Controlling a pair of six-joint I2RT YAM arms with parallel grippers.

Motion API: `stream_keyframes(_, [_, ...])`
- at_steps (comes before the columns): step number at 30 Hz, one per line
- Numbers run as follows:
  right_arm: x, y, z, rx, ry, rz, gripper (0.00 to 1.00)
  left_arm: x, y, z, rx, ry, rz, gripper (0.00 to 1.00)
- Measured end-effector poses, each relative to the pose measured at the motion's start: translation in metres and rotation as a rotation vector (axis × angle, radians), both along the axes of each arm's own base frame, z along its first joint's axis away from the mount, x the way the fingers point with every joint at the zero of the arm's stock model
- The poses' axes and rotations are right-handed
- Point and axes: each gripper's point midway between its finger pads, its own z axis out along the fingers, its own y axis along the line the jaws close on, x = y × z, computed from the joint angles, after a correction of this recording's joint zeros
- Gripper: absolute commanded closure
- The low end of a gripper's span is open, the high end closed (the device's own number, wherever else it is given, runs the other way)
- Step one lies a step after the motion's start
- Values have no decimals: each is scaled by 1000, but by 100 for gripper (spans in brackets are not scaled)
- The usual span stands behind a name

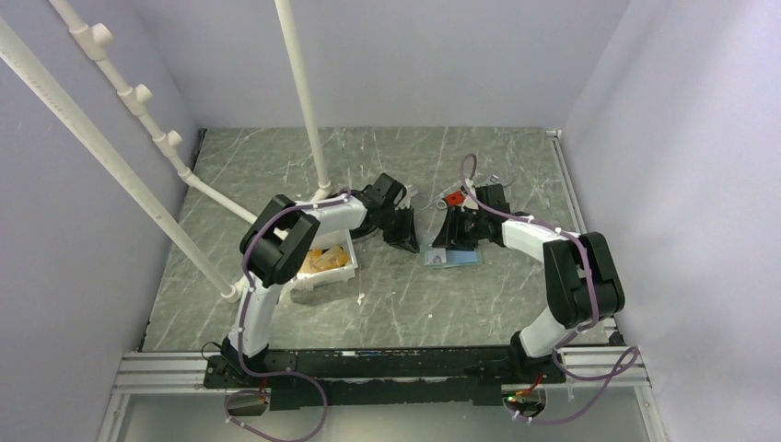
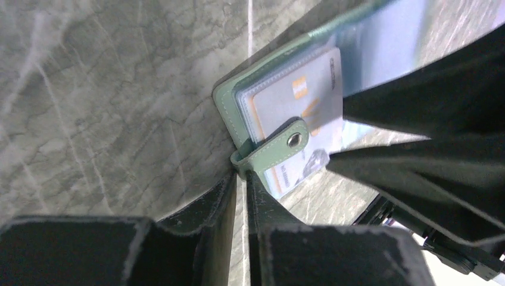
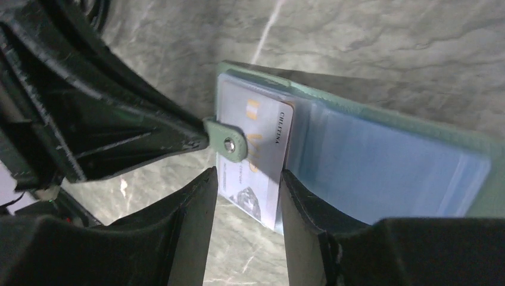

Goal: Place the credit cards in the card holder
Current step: Insert the credit card into the card holder, then close the card holder at the center of the board.

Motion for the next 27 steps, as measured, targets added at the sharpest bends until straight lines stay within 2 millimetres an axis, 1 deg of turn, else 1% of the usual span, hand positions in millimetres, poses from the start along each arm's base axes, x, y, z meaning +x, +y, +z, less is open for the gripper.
stream_keyframes(2, [-3, 8, 5, 27, -6, 21, 54, 2, 1, 0, 8, -3, 4, 83])
stream_keyframes(5, [-4, 9, 9, 46, -6, 20, 51, 6, 4, 2, 22, -15, 11, 81])
stream_keyframes(7, [-3, 5, 8, 45, 0, 7, 49, 8, 5, 2, 35, -25, 9, 78])
stream_keyframes(11, [-3, -9, 8, 16, 10, -29, 46, 9, 11, 4, 60, -52, 5, 64])
stream_keyframes(14, [-2, -21, 21, -2, -18, -63, 44, 3, 18, 12, 71, -66, -12, 57])
stream_keyframes(16, [1, -32, 33, 4, -60, -98, 43, 0, 21, 21, 67, -81, -30, 55])
stream_keyframes(18, [3, -52, 44, 8, -100, -166, 43, -2, 20, 30, 55, -102, -49, 54])
stream_keyframes(20, [4, -74, 46, 11, -113, -243, 42, -3, 18, 36, 43, -123, -68, 52])
stream_keyframes(22, [5, -94, 40, 21, -102, -318, 42, -4, 15, 39, 41, -133, -81, 49])
stream_keyframes(24, [4, -108, 29, 46, -78, -376, 41, -2, 14, 40, 52, -142, -74, 48])
stream_keyframes(25, [2, -112, 22, 59, -57, -401, 41, -1, 14, 40, 56, -146, -69, 47])
stream_keyframes(27, [-2, -115, 10, 88, -16, -424, 41, 1, 14, 38, 59, -156, -56, 45])
